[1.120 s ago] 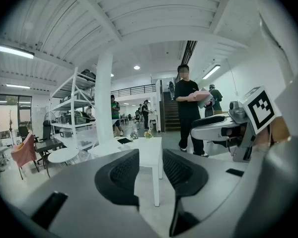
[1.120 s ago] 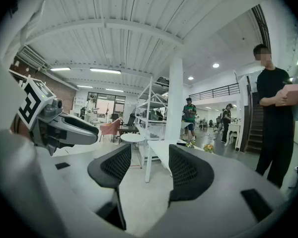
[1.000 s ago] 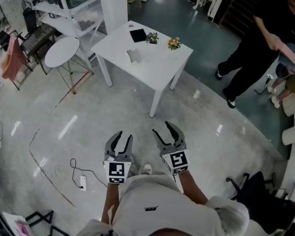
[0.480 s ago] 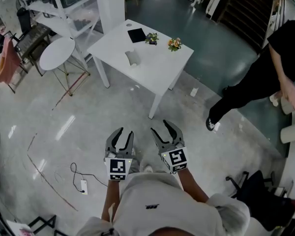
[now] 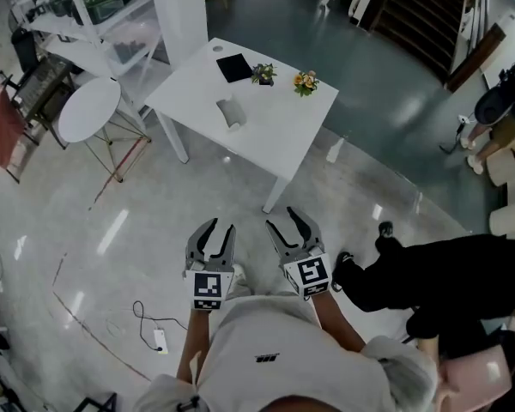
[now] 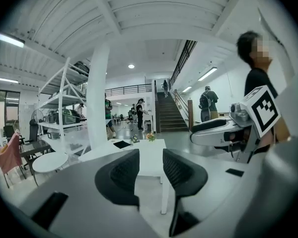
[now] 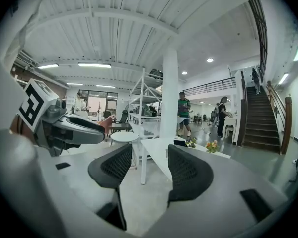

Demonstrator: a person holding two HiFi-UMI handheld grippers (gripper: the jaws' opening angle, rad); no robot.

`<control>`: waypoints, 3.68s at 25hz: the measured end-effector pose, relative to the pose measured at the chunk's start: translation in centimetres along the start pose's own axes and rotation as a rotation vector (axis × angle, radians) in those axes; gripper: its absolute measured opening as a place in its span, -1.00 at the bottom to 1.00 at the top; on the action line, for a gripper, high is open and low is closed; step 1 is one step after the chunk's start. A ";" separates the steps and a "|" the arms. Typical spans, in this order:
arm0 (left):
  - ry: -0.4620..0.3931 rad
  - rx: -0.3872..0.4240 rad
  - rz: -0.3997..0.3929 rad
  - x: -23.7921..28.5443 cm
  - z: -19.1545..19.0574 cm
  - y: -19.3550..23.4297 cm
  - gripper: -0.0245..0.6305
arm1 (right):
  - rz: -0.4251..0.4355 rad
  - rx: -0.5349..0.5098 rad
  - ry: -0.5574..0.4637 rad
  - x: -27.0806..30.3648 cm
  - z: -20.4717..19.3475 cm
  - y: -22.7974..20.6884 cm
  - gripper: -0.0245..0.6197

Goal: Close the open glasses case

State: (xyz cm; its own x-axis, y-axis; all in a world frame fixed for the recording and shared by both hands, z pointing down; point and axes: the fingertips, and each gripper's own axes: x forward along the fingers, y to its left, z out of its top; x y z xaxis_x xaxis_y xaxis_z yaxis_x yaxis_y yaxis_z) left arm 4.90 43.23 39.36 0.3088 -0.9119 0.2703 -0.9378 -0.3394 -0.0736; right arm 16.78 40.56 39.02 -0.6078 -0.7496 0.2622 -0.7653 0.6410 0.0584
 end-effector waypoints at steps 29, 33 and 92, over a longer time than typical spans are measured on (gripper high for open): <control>-0.012 -0.007 -0.055 8.9 0.4 10.2 -0.46 | -0.064 0.011 0.048 12.6 1.1 -1.7 -0.21; -0.003 -0.008 -0.046 10.6 0.5 11.2 -0.46 | -0.055 0.009 0.044 14.5 1.4 -2.7 -0.21; 0.089 -0.004 0.067 36.5 5.1 21.8 -0.46 | 0.059 0.056 0.052 38.2 4.6 -21.0 -0.24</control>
State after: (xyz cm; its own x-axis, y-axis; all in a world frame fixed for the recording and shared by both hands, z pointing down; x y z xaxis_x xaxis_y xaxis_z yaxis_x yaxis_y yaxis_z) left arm -3.50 1.35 42.73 0.2299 -0.9084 0.3493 -0.9566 -0.2769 -0.0904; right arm 8.70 -2.32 43.42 -0.6410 -0.7005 0.3137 -0.7403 0.6721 -0.0118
